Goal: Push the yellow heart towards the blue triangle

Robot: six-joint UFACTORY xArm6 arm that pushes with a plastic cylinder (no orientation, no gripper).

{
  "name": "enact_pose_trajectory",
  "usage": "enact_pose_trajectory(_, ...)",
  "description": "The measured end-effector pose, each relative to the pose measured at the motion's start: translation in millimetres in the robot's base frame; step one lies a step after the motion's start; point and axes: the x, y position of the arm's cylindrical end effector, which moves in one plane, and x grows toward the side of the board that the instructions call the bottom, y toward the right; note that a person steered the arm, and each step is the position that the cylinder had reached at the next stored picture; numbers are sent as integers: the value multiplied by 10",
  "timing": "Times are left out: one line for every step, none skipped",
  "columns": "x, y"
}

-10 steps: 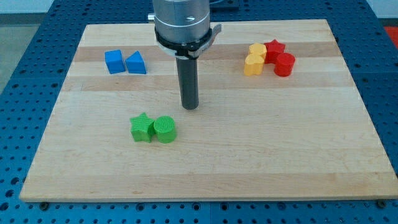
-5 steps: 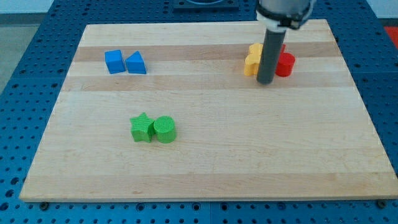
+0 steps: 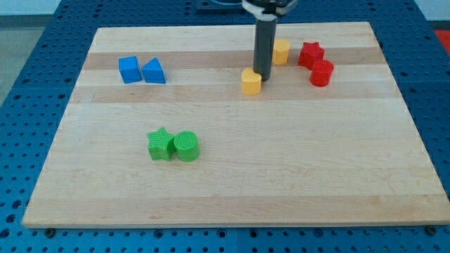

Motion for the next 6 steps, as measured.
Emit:
enact_pose_trajectory(7,198)
enact_pose_trajectory(217,529)
enact_pose_trajectory(663,383)
enact_pose_trajectory(588,195)
enact_pose_trajectory(308,-78)
enact_pose_trajectory(60,-403)
